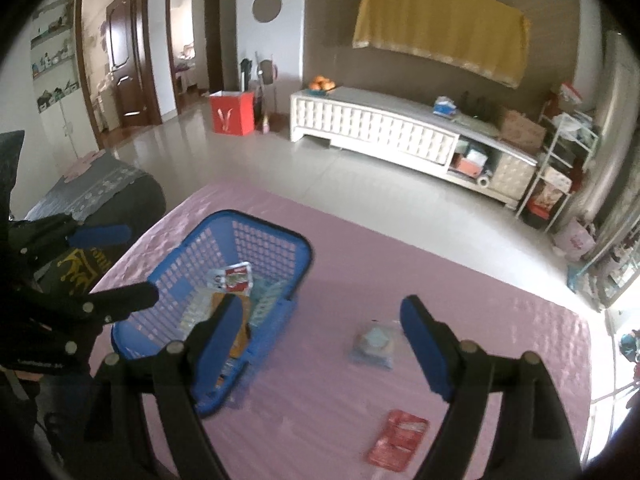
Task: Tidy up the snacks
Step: 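Move both grippers away from the basket toward the red packet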
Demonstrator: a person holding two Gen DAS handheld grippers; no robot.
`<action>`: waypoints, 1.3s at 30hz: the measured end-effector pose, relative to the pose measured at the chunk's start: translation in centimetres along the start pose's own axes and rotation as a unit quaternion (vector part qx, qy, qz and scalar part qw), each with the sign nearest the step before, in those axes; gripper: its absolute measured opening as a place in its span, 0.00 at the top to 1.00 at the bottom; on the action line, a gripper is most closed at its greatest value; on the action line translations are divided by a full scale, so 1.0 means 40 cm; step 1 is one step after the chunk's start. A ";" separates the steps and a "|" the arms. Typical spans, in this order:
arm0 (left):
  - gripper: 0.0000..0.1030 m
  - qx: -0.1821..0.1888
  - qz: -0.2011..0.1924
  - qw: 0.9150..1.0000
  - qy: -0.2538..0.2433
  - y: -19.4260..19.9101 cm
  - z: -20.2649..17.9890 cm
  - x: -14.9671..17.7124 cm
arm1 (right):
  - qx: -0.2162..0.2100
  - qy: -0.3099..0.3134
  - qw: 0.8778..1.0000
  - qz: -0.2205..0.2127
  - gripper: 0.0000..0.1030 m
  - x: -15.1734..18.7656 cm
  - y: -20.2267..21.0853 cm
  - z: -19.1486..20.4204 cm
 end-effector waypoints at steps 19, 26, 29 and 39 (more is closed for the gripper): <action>0.25 0.049 0.036 0.996 -0.067 -0.137 -0.355 -0.029 | 0.017 -0.105 0.993 0.048 0.17 0.237 -0.014 -0.281; 0.25 0.010 0.075 0.993 -0.088 -0.258 -0.445 0.041 | 0.000 -0.127 0.986 0.108 0.17 0.362 -0.115 -0.317; 0.25 0.021 0.103 0.990 -0.094 -0.312 -0.476 0.093 | -0.013 -0.141 0.981 0.135 0.17 0.411 -0.169 -0.324; 0.25 -0.004 0.152 0.985 -0.075 -0.440 -0.496 0.217 | -0.025 -0.159 0.969 0.190 0.17 0.505 -0.292 -0.315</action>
Point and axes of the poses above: each gripper's, at about its wrist camera, not at the fingertips, and y roughly against the way its jaws point, z to its left, x to its underside, the point moved 5 cm from there along -y, roughly the way its jaws point, and after that the axes turned 6 degrees about z, right-handed, at the moved point
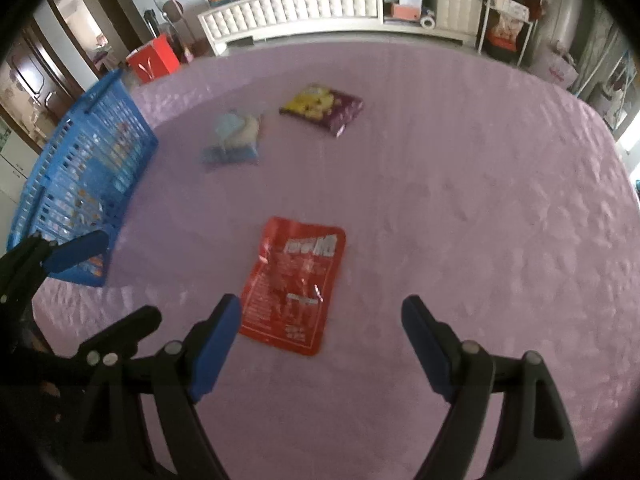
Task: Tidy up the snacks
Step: 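Move both grippers away from the basket toward the red packet, then grasp the red sauce packet with the right gripper and lift it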
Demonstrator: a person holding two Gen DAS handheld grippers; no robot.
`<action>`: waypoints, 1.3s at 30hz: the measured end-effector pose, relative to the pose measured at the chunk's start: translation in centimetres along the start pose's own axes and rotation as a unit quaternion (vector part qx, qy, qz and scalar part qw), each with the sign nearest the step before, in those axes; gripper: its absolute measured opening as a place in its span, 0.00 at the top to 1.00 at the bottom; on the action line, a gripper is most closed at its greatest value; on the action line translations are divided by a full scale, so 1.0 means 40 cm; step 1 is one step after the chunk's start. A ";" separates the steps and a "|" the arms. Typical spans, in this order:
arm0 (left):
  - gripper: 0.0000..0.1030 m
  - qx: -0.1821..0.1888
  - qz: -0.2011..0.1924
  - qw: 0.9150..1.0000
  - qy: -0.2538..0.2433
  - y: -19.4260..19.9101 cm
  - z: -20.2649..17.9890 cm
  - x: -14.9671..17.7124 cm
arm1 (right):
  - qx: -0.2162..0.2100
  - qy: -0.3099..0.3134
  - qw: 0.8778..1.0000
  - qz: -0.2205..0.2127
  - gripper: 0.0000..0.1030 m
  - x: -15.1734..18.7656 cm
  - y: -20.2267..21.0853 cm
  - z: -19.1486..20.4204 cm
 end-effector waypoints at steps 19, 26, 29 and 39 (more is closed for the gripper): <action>0.41 0.028 0.011 0.999 0.045 -0.050 0.075 0.039 | 0.063 0.048 0.996 0.033 0.32 -0.036 -0.103 0.078; 0.41 0.042 0.012 0.997 0.059 -0.050 0.086 0.053 | 0.046 0.043 0.998 0.014 0.54 -0.007 -0.081 0.061; 0.41 0.048 0.016 0.997 0.060 -0.051 0.082 0.061 | 0.043 0.052 0.998 0.002 0.66 0.014 -0.074 0.071; 0.41 0.054 0.018 0.996 0.064 -0.032 0.085 0.072 | 0.004 0.021 1.000 -0.013 0.68 0.013 -0.071 0.068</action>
Point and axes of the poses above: each gripper's, at about its wrist camera, not at the fingertips, and y roughly against the way its jaws point, z to its left, x to its underside, the point moved 5 cm from there along -y, roughly the way its jaws point, and after that the axes turned 6 degrees about z, right-handed, at the moved point
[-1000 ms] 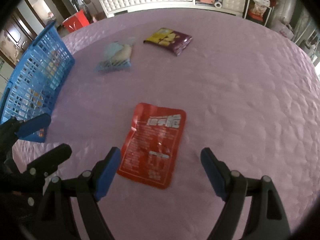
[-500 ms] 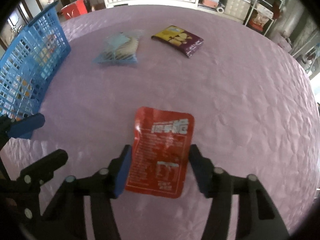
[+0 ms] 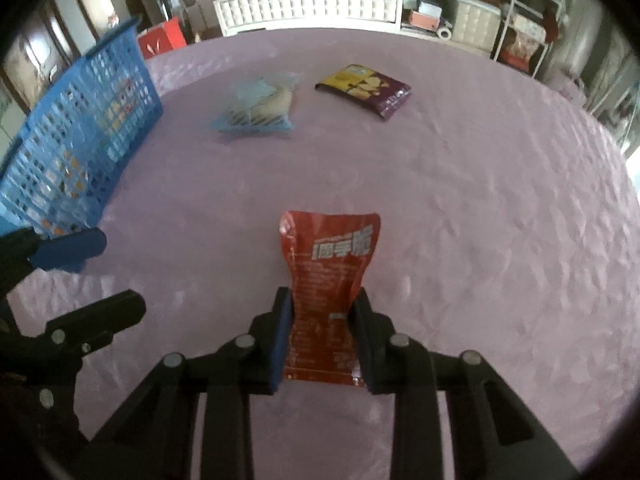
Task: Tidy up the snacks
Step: 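Grasp the red sauce packet with the right gripper and lift it, then grasp the clear bag with round cracker with the left gripper while the right holds the red packet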
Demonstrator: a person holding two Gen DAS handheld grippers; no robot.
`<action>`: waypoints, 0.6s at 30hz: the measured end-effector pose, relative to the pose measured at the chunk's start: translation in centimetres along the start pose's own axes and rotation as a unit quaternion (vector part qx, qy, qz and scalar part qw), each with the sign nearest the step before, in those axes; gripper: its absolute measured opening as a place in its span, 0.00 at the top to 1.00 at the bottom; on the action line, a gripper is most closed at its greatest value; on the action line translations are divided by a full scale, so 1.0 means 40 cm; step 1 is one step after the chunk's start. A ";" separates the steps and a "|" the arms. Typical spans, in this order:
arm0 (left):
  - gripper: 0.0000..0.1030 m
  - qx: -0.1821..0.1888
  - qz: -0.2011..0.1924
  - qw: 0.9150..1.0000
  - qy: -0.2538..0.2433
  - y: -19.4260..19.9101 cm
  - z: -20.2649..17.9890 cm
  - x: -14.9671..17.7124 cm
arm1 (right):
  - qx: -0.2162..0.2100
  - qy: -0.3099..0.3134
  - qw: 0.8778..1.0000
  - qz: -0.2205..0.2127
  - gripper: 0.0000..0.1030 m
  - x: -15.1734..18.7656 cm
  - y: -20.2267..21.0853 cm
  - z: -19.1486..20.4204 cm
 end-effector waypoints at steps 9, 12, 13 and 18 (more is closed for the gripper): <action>0.39 0.011 -0.017 1.000 0.018 0.038 0.003 -0.054 | -0.010 -0.002 0.999 -0.038 0.67 -0.039 0.063 -0.030; 0.38 0.008 -0.021 0.999 0.025 0.043 0.005 -0.084 | -0.013 0.000 0.999 -0.053 0.67 -0.078 0.081 -0.034; 0.38 0.006 -0.022 0.999 0.027 0.043 0.005 -0.094 | -0.015 0.001 0.998 -0.059 0.67 -0.090 0.088 -0.038; 0.32 -0.003 -0.025 0.999 0.038 0.035 0.004 -0.152 | -0.021 0.009 0.997 -0.080 0.67 -0.157 0.096 -0.047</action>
Point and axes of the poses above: each gripper's, at about its wrist camera, not at the fingertips, and y roughly against the way its jaws point, z to its left, x to its underside, the point moved 5 cm from there along -y, roughly the way its jaws point, and after that the axes turned 6 degrees about z, right-handed, at the moved point
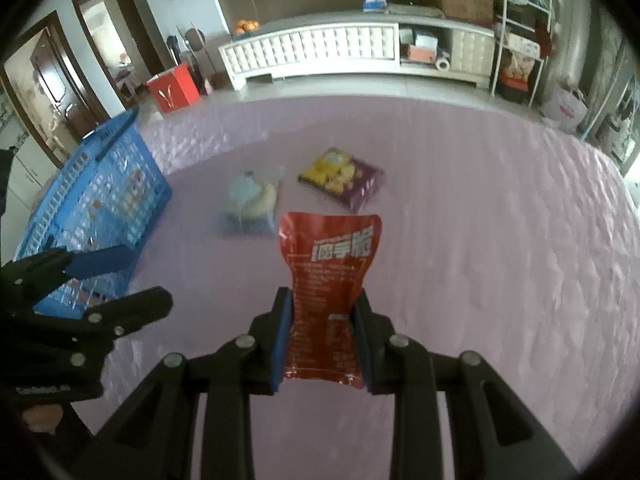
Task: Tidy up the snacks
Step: 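Grasp the clear bag with round cracker with the left gripper while the right holds the red packet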
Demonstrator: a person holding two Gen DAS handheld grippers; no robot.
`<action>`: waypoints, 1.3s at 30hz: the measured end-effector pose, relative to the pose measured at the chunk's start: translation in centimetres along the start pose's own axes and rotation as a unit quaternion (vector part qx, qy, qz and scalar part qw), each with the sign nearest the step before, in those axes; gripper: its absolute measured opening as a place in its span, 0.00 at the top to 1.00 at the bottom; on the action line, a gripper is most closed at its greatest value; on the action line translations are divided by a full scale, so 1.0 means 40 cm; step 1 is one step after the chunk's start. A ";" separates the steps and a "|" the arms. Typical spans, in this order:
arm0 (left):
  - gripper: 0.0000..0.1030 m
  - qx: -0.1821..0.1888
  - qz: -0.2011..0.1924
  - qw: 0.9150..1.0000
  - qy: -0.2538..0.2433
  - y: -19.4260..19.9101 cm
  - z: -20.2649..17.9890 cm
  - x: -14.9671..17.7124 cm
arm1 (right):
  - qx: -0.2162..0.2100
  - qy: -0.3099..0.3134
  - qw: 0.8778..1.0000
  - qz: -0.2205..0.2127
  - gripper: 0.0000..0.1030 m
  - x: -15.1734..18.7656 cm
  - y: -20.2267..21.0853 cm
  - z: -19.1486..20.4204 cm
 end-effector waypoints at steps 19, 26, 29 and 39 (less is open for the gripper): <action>0.27 -0.037 0.004 0.999 0.034 -0.155 0.017 -0.186 | 0.000 0.024 1.000 0.007 0.67 -0.086 -0.102 -0.052; 0.27 -0.056 0.011 0.998 0.025 -0.222 0.038 -0.229 | 0.004 0.018 1.000 0.024 0.67 -0.077 -0.143 -0.060; 0.27 -0.048 0.035 0.998 0.031 -0.260 0.047 -0.239 | 0.008 0.020 0.999 0.025 0.67 -0.074 -0.144 -0.065; 0.42 -0.058 0.035 0.998 0.005 -0.285 0.037 -0.241 | 0.013 0.019 0.999 0.026 0.67 -0.075 -0.146 -0.073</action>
Point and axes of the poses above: each gripper's, at about its wrist camera, not at the fingertips, and y roughly against the way its jaws point, z to its left, x to its underside, the point moved 5 cm from there along -y, roughly the way its jaws point, and after that the axes turned 6 degrees about z, right-handed, at the moved point
